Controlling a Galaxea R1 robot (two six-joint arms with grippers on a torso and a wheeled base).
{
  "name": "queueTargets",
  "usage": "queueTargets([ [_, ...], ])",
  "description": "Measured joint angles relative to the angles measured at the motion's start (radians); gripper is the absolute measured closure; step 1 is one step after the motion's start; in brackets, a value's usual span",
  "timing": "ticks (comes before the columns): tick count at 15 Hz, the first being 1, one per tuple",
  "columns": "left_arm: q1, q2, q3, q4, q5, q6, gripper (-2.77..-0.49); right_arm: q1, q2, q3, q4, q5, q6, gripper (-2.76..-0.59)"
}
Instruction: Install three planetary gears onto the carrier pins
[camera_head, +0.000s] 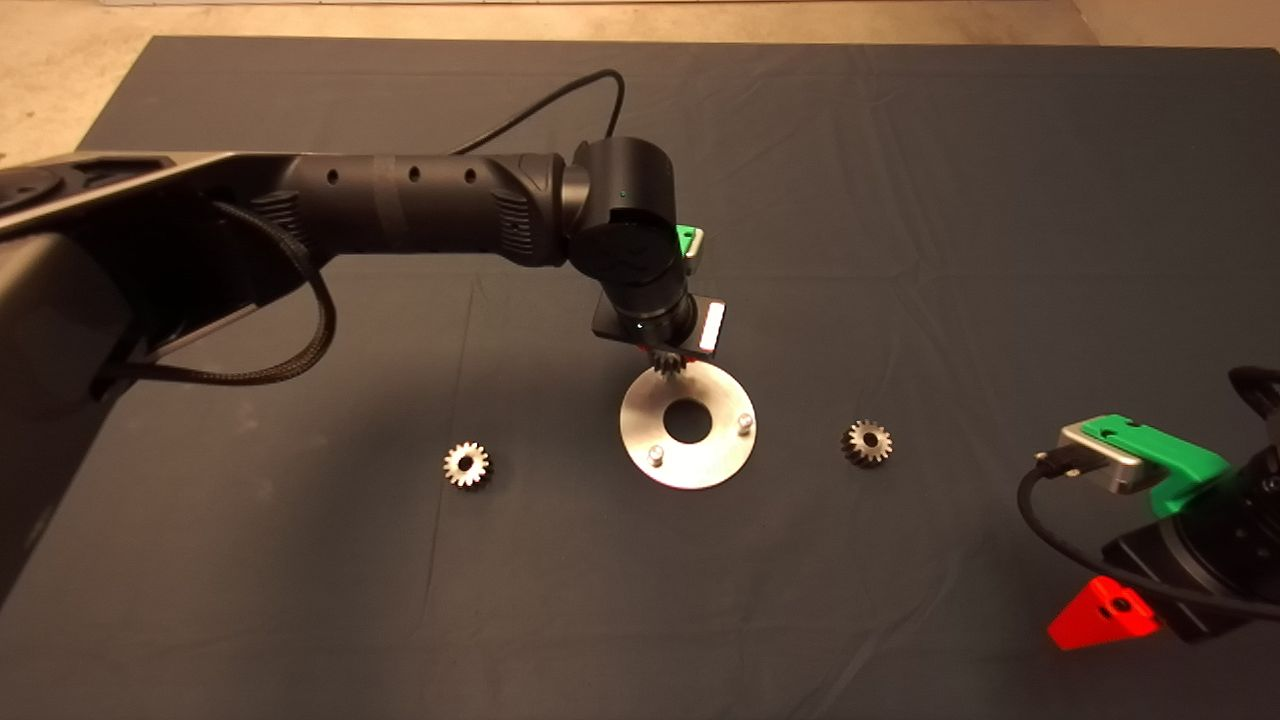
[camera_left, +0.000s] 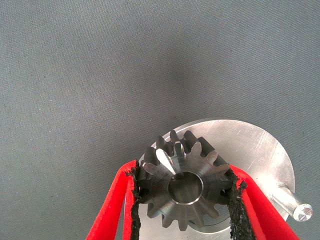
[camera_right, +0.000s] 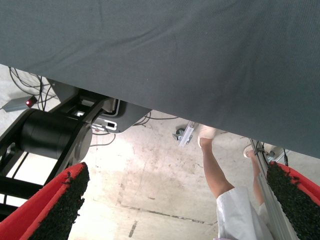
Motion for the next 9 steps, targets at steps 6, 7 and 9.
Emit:
queueTargets([
  [6,0.000,-0.010,0.008,0.000,-0.004,-0.002,-0.90,0.000,0.000,0.000,0.000,0.000,0.000,-2.64],
  [7,0.000,-0.010,0.012,0.000,-0.003,-0.002,-0.90,0.000,0.000,0.000,0.000,0.000,0.000,-2.65],
  [9,0.000,-0.010,0.014,0.000,-0.004,-0.002,-0.90,0.000,0.000,0.000,0.000,0.000,0.000,-2.65],
])
